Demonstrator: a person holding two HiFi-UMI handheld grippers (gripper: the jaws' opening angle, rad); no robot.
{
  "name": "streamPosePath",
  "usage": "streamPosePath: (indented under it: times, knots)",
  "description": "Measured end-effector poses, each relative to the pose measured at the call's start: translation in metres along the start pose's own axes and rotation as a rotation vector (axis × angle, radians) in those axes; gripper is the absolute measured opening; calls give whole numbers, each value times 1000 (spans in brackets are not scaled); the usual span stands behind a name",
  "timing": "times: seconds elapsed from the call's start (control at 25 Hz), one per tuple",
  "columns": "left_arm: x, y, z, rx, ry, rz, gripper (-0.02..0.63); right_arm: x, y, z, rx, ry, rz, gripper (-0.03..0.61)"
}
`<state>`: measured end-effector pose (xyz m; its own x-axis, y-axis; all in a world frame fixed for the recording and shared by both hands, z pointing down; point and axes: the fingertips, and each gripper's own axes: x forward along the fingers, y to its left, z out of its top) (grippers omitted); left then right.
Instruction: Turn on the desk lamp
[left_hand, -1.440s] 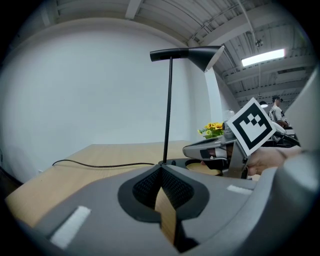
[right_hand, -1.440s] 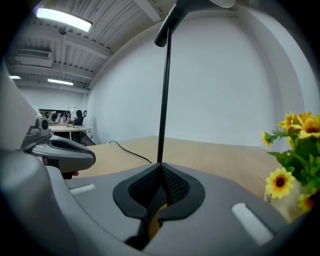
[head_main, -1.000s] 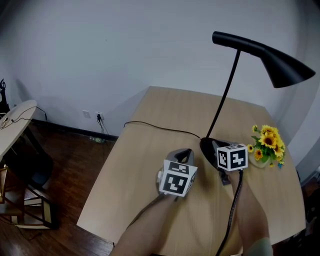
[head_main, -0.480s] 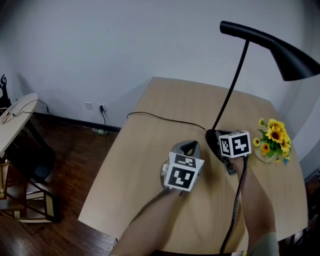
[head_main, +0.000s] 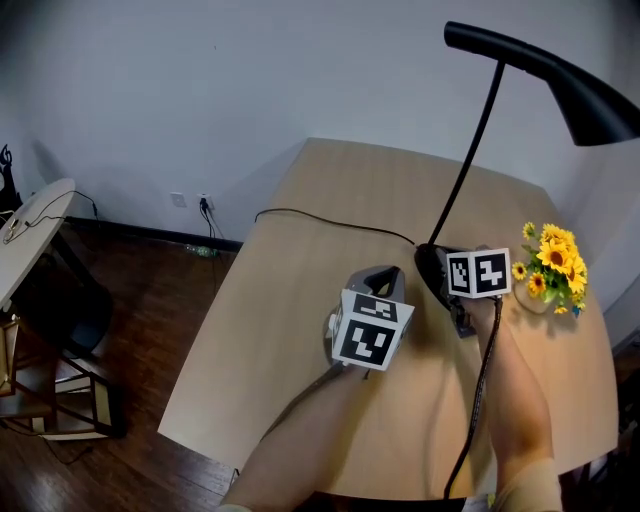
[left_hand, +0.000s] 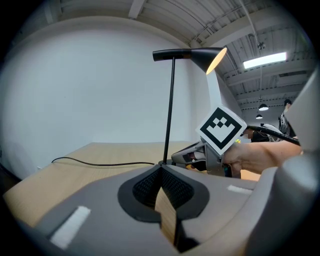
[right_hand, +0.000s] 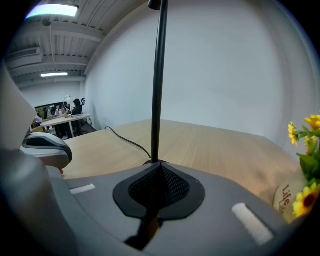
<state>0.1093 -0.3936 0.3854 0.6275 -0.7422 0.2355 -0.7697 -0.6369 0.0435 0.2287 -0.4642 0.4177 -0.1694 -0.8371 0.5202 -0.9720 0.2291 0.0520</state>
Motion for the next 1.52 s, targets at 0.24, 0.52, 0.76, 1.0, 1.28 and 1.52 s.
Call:
streamPosePath:
  times: [0.24, 0.52, 0.76, 1.0, 1.28, 1.52]
  knots:
    - [0, -1, 0, -2, 0, -6, 0, -18, -1, 1, 7, -104, -56, 0]
    - [0, 1, 0, 7, -7, 1, 0, -48, -3, -1, 18, -206, -70, 0]
    - [0, -8, 1, 63, -11, 3, 0, -85, 1, -14, 59, -270, -75, 0]
    - [-13, -20, -2, 83, -9, -7, 0, -124, 19, -24, 43, -290, -71, 0]
    - [-56, -36, 16, 58, -64, 16, 0, -175, 34, -21, 30, -344, -50, 0]
    - [-120, -72, 27, 75, -133, -17, 0, -229, 63, -22, 25, -402, -13, 0]
